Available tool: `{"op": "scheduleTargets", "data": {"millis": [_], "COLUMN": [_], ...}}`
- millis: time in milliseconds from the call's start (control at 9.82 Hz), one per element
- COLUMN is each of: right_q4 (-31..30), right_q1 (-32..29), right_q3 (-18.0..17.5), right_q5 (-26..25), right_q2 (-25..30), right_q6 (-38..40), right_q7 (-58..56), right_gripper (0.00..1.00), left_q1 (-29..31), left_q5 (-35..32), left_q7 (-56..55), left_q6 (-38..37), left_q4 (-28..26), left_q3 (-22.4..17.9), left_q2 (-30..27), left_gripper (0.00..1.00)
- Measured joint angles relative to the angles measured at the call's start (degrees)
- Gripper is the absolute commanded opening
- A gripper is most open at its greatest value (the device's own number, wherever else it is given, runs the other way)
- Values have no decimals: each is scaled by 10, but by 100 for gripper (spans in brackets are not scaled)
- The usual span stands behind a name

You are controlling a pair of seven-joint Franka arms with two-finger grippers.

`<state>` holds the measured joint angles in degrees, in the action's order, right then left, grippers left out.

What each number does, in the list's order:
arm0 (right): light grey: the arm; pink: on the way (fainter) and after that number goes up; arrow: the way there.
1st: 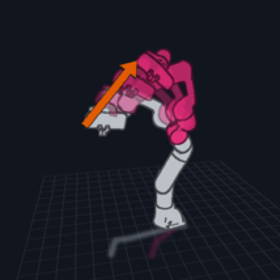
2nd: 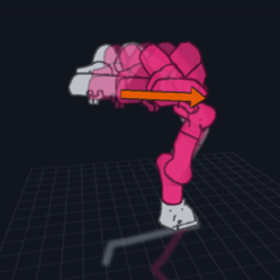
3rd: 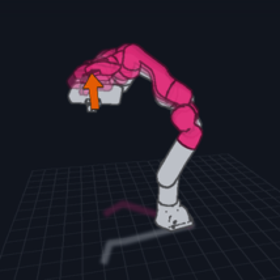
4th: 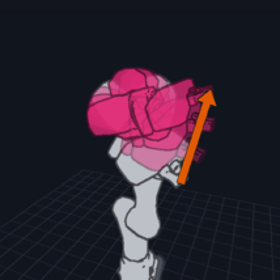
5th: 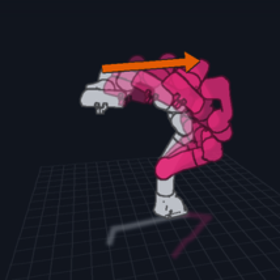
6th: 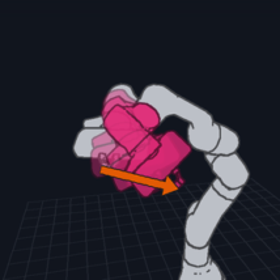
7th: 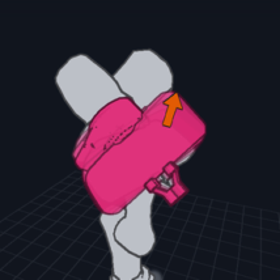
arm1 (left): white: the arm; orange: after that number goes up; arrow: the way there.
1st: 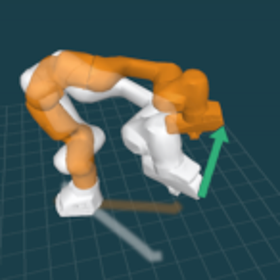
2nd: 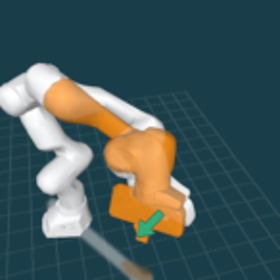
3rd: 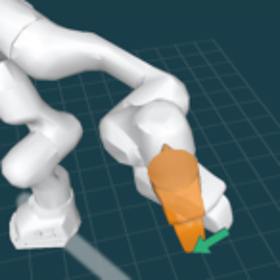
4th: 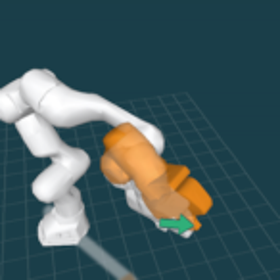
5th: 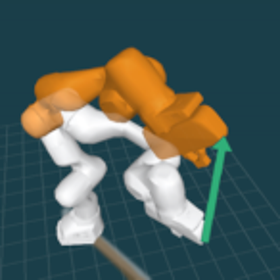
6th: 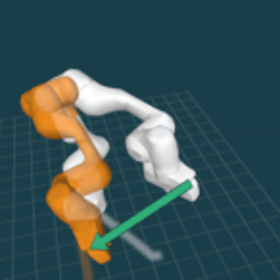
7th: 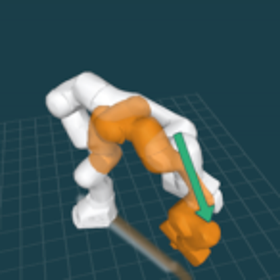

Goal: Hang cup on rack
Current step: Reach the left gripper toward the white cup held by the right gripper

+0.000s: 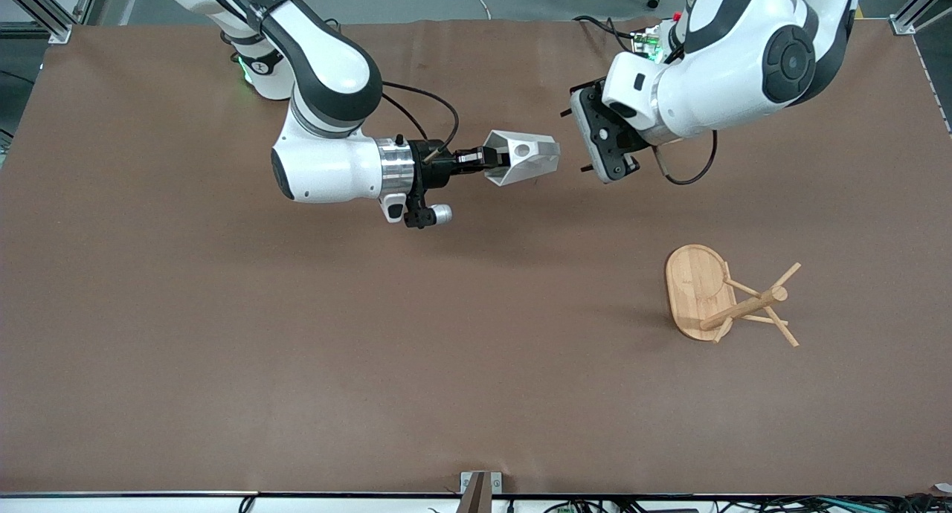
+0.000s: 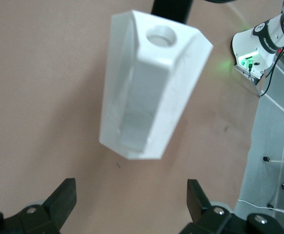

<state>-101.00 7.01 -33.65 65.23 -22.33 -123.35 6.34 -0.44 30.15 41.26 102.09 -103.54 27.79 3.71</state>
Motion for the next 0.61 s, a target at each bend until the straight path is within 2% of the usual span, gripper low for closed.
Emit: {"op": "scheduleTargets", "data": {"millis": [305,611], "right_q4": [0,-2], "right_q1": [0,0], "right_q3": [0,0], "right_q5": [1,1], "right_q2": [0,0], "right_q6": [14,15], "right_q7": [3,8], "right_gripper": [1,1], "left_q1": [0,1], "left_q5": [4,5], "left_q7": [-15,-32], "left_q6": [44,46], "left_q4": [0,1], "left_q3": [13,35], "left_q2": [16,21], "left_gripper": [100,100]}}
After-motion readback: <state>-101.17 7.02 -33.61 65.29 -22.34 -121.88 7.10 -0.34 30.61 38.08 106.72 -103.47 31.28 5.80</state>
